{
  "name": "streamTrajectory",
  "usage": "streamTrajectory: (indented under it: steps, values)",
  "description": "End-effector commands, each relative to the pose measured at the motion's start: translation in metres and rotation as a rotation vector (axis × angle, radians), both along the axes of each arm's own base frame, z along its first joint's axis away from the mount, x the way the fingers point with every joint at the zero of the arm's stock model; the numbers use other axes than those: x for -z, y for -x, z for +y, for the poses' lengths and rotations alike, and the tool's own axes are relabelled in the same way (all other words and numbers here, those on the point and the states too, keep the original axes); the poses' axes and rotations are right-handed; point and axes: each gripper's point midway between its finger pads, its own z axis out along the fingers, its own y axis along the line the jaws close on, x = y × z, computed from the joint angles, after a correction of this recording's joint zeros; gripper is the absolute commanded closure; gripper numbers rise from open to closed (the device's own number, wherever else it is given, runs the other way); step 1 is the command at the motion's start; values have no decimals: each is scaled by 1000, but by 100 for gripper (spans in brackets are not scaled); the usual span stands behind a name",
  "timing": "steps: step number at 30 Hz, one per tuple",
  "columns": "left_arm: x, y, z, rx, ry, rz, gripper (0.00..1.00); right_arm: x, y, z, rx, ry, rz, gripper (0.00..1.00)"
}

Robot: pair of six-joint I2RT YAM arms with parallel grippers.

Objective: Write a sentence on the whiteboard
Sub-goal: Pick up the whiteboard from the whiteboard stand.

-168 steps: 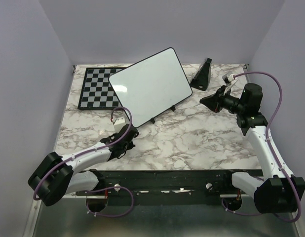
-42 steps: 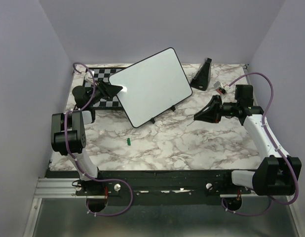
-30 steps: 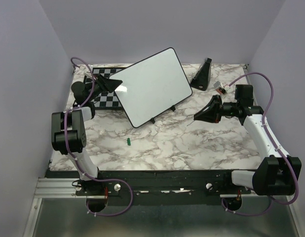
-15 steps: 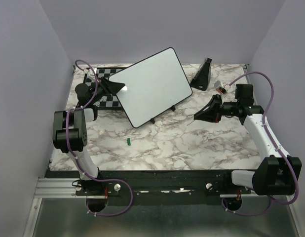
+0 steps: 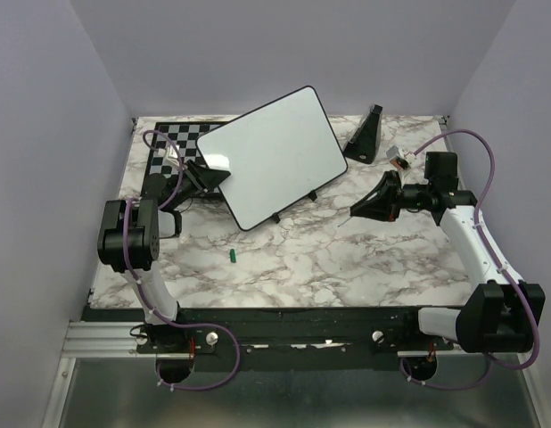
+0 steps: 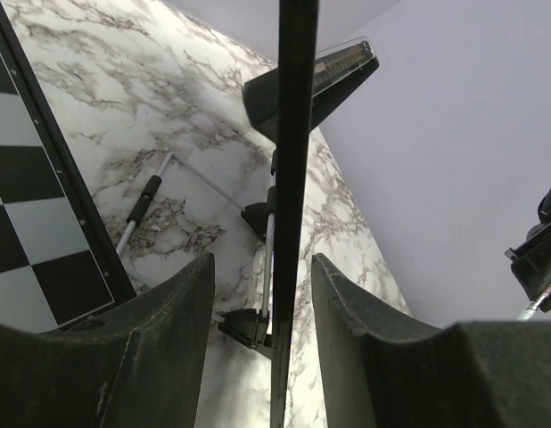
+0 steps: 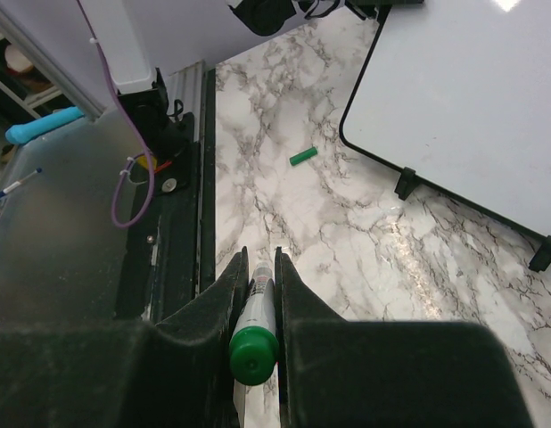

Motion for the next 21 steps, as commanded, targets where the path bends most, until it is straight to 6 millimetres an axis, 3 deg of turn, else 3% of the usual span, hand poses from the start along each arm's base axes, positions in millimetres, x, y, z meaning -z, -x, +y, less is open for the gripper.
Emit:
streamTrajectory:
  steps: [1, 8, 18, 21]
  values:
    - [-17, 5, -5, -4, -1, -116, 46, -11, 0, 0, -22, -25, -27, 99]
    - [-12, 5, -13, 12, 2, -106, 55, -11, 1, 0, -22, -24, -31, 99]
    - [-5, 5, -22, 31, 3, -90, 59, -11, 1, 0, -21, -23, -31, 99]
    - [-3, 5, -25, 37, 5, -84, 68, -10, 0, 0, -20, -22, -28, 99]
